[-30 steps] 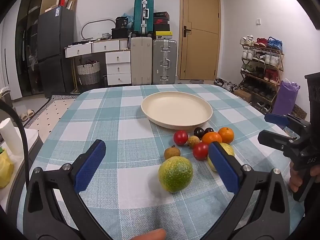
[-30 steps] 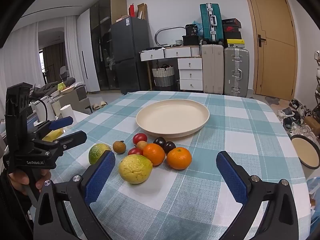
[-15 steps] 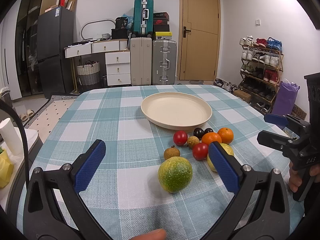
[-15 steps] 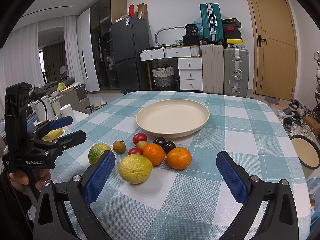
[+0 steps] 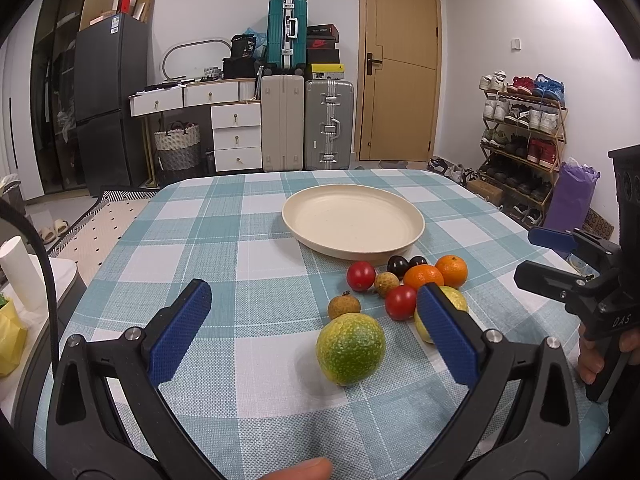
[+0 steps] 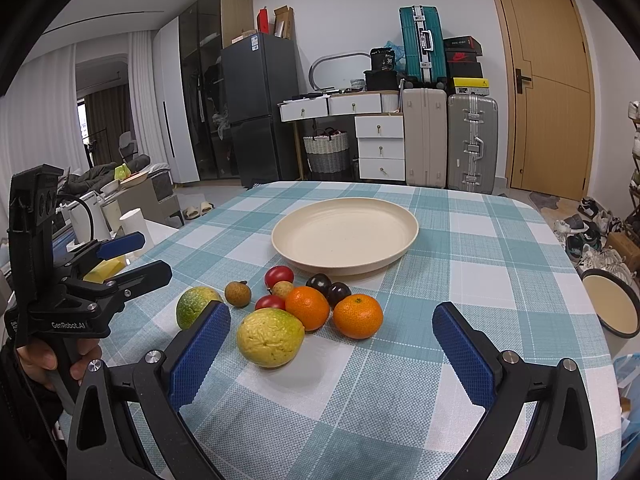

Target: Organize fruits

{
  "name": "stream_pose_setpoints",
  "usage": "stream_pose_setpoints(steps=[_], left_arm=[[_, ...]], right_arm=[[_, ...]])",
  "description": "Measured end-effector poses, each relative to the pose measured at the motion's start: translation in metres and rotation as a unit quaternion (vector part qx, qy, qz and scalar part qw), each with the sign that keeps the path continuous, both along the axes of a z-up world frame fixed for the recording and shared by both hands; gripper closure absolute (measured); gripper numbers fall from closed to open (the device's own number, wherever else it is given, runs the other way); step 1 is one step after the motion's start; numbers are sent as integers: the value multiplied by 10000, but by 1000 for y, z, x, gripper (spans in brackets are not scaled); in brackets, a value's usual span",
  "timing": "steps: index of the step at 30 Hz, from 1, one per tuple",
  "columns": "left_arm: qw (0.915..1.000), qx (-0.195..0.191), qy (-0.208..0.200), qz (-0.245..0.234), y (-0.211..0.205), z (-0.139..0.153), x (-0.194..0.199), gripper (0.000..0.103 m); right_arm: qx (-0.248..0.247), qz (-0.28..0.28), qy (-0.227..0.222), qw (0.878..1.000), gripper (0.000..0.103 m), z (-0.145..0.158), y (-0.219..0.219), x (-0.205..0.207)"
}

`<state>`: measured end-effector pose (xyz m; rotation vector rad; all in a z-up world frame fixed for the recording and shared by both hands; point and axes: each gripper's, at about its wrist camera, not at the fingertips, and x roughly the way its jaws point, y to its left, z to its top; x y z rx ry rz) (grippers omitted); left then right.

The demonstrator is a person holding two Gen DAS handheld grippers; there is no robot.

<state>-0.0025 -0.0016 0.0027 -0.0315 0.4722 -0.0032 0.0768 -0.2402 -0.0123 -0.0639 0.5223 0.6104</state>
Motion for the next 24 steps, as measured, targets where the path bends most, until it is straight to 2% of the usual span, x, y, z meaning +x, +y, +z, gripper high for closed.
stream_pose_setpoints(steps=[24], left_arm=[[10000,0,-1,4,0,0,0,1]], right_arm=[[3,3,10,10000,0,1,0,0]])
